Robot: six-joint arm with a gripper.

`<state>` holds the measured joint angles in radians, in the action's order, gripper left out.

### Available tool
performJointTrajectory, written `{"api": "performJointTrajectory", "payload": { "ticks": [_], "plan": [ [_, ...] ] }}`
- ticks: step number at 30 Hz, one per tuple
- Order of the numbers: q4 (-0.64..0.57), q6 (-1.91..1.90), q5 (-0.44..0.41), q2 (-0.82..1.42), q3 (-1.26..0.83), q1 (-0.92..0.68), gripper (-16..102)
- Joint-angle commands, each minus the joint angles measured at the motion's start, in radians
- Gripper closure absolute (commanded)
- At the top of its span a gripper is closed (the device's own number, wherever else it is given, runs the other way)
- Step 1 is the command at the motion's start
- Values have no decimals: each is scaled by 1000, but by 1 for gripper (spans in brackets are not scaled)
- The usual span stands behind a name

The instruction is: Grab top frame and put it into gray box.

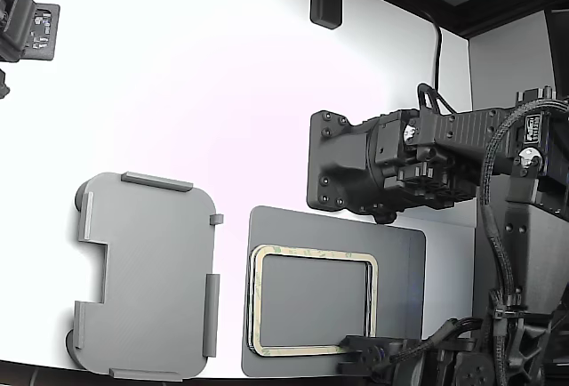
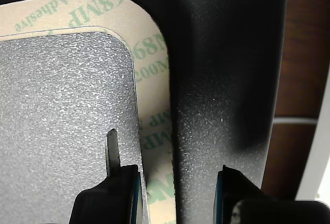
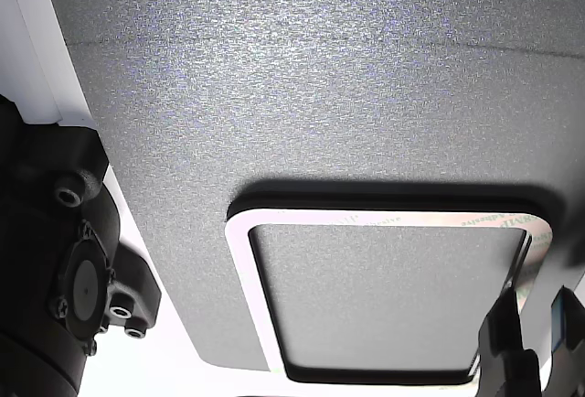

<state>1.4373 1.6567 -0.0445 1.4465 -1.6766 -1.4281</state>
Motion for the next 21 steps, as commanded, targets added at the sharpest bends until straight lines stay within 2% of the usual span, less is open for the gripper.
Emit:
{"api": "performJointTrajectory", "payload": {
  "ticks": [1, 4, 15, 19, 21],
  "plan": [
    [2, 0, 0, 18, 21, 23, 33],
    [-3, 3, 0, 17, 20, 23, 38],
    [-28, 9, -2, 28, -14, 28, 43],
    [-41, 9, -3, 34, -21, 28, 54],
    [-52, 8, -3, 35, -23, 28, 67]
  ]
}}
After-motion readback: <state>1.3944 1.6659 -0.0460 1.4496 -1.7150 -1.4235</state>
